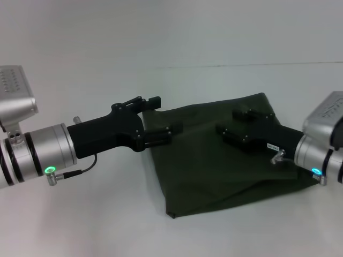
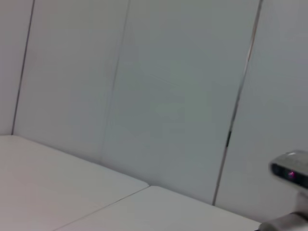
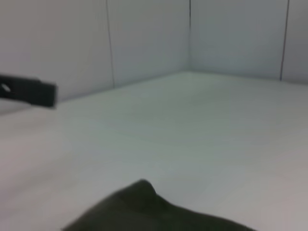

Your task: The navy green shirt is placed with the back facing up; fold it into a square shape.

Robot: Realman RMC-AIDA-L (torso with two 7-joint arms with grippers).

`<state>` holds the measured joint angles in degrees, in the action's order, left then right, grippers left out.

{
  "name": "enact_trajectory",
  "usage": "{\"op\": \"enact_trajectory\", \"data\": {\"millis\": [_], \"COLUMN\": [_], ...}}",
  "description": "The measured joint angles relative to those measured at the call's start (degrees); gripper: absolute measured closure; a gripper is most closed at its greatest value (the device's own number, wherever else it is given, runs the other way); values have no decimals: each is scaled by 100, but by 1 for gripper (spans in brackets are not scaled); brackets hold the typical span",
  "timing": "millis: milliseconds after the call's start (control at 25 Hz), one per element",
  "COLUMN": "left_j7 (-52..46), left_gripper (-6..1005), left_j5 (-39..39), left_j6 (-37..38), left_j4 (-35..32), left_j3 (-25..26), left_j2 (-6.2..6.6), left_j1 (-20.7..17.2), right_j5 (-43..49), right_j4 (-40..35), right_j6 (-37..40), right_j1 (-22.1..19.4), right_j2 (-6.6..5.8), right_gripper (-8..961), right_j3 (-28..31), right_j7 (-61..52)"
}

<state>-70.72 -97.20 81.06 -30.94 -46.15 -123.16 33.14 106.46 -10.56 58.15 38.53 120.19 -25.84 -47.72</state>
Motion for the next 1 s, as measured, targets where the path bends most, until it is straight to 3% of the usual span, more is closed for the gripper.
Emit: {"op": "enact_trajectory", "data": {"millis": [240,440,640,840,1000], "left_j7": [15,10,-157,-1299,-2670], "left_gripper": [112,111,111,111,111], "left_j5": [0,0,-12,-269,-425], "left_j6": [89,151,156,282,399], "left_j4": [11,4,5,-119,-444], "left_j3": [13,24,23,-42,-40], "left_j2": [-4,-11,5,50,104], "left_j1": [-39,-74,-85,-132,-85], "right_j5": [0,-31,-627,-897,-1008], "right_j4": [178,177,13,-813,-1382], "right_j6": [-770,-717,301,1440,2115], "right_j1": [113,57,-227,-824,-1172], "right_j2": [10,-16,-50,-76,-262], "right_gripper": [316,316,316,316,316], "right_j3": [7,66,81,80,78], "right_j7": [8,-61,-114,-1124,-2015]}}
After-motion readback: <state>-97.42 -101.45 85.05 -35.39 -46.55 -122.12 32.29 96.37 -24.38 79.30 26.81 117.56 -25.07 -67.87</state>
